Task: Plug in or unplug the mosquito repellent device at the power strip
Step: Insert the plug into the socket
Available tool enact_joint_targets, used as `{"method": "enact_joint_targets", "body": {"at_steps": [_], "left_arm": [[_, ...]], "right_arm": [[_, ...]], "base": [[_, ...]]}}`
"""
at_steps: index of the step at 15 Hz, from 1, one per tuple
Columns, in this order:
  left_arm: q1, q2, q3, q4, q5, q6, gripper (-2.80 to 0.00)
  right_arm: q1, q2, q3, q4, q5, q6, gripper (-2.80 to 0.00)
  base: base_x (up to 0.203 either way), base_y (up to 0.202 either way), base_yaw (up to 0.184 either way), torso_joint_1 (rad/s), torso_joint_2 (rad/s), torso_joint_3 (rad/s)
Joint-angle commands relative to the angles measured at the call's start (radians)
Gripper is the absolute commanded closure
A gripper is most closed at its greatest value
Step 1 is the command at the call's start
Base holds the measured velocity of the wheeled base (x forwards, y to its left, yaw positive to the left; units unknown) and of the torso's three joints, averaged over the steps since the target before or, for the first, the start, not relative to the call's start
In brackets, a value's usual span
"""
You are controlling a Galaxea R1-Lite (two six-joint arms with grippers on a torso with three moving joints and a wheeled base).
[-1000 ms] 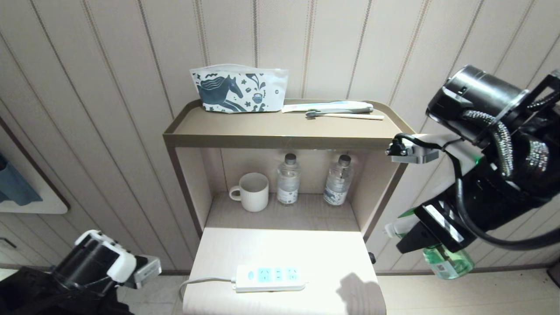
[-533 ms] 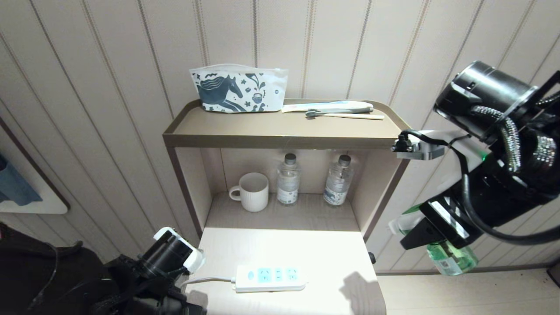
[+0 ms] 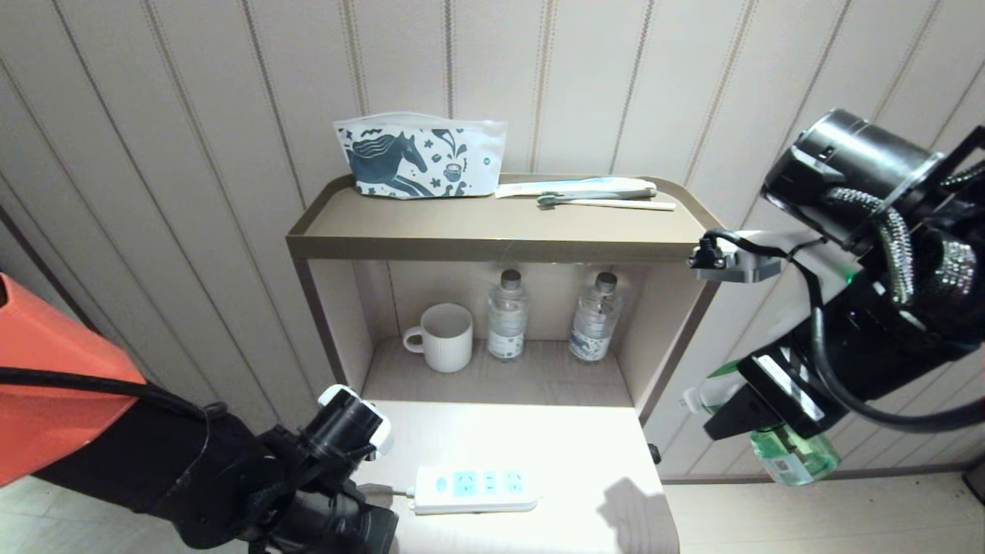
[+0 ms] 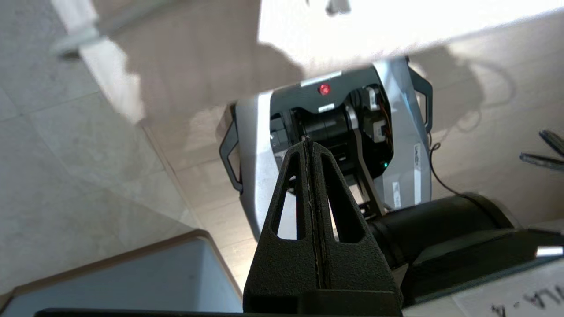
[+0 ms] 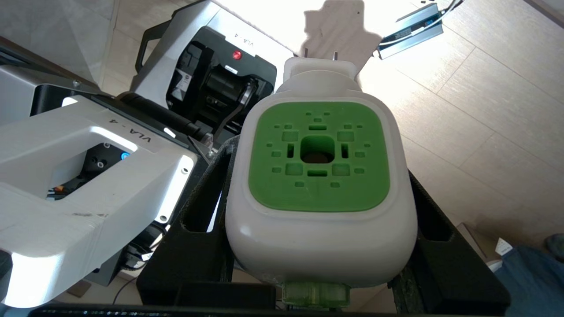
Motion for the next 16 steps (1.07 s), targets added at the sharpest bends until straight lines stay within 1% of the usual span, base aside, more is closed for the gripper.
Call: {"method": "enact_joint_targets", "body": {"at_steps": [1,5,7,12,16], "left_arm": [[-0.001,0.056,-0.036,0.001,-0.001,-0.002,0.00],[-0.006,0.075,-0.090,0.011,-0.010,-0.005,0.00],[-0.006,0.087,-0.099,0.012,-0.011,-0.003,0.00],[-0.049,0.094,-0.148,0.061,-0.017,-0.003,0.00],[-0.053,0.115,-0.207,0.075,-0.013,-0.005,0.00]], "right_arm": [[-0.001,0.007,-0.002,0.006,0.000,0.000,0.00],[-0.012,0.020,-0.011,0.005,0.000,-0.001,0.00],[-0.012,0.024,-0.011,0.005,0.000,-0.001,0.00],[-0.012,0.036,-0.015,-0.002,0.000,-0.001,0.00],[-0.012,0.040,-0.014,-0.003,0.000,-0.001,0.00]], "base": [[0.000,0.000,0.000,0.000,0.00,0.000],[0.000,0.000,0.000,0.000,0.00,0.000],[0.000,0.000,0.000,0.000,0.00,0.000],[0.000,0.000,0.000,0.000,0.00,0.000],[0.000,0.000,0.000,0.000,0.00,0.000]]}}
